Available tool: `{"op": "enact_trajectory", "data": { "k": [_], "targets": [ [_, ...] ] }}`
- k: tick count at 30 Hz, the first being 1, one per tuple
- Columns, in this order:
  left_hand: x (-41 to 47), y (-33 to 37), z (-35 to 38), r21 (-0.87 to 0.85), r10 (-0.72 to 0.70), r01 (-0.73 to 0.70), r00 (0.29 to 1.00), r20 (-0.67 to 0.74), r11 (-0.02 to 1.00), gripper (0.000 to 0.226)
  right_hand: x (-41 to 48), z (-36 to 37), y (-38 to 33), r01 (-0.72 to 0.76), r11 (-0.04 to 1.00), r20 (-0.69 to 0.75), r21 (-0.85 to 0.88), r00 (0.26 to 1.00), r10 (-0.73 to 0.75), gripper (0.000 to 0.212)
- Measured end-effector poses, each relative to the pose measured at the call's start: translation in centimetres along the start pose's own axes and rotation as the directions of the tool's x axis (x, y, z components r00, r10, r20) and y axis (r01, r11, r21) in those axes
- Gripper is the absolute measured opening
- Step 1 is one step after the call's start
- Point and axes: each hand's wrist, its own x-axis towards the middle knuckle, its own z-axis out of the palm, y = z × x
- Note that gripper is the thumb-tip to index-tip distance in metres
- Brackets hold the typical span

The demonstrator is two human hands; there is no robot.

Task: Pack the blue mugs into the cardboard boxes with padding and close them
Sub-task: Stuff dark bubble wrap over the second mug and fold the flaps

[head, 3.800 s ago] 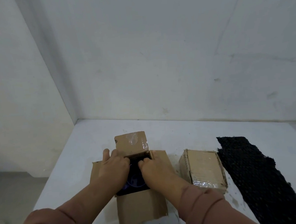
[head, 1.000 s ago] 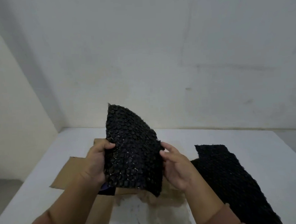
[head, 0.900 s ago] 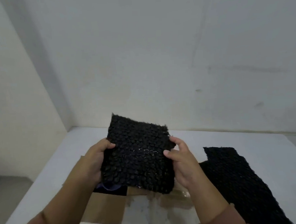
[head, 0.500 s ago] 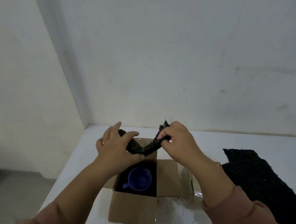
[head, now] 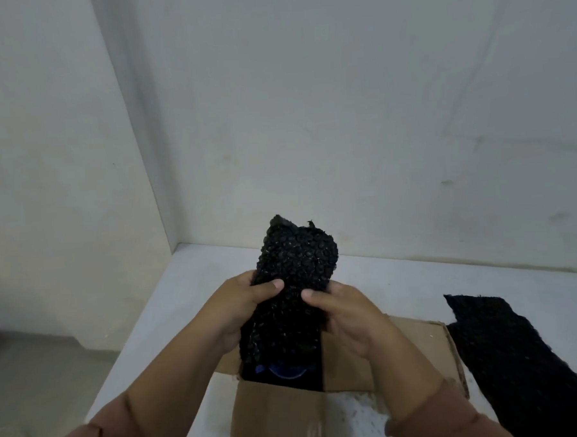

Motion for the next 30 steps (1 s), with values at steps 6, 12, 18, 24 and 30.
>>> {"op": "enact_trajectory", "data": {
  "k": [6,12,18,24,30],
  "targets": [
    [0.7,-1.7,-1.1,-0.112,-0.050,0.054,0.998,0.041,0.992,0.029,0.7,-0.8,0.9,0.141,0.979,-0.140,-0.145,0.977,-0.161,0.030],
    [1.2,-2.3,-1.9,-0.123,-0.148,0.175,0.968,0.201,0.977,0.038,0.0,-1.6,0.1,0.166,0.823,-0.017,-0.543,0.978,-0.208,0.046],
    [2.2,-2.2,-1.1,-0.110,-0.031,0.046,0.991,0.133,0.993,0.034,0.5,-2.4,0.2,0.067,0.968,0.029,-0.240,0.998,-0.062,0.054],
    [2.9,-2.5,-1.3,0.023,-0.068,0.065,0.982,0.177,0.998,0.028,0.7,-2.4,0.9,0.116,0.935,-0.155,-0.336,0.972,-0.177,0.046],
    [4.1,-3.5,-1.7,0.186,-0.058,0.004,0.955,0.290,0.983,0.010,0.1,-3.1,1.0,-0.013,0.916,-0.154,-0.400,0.987,-0.053,0.033]
  ]
}}
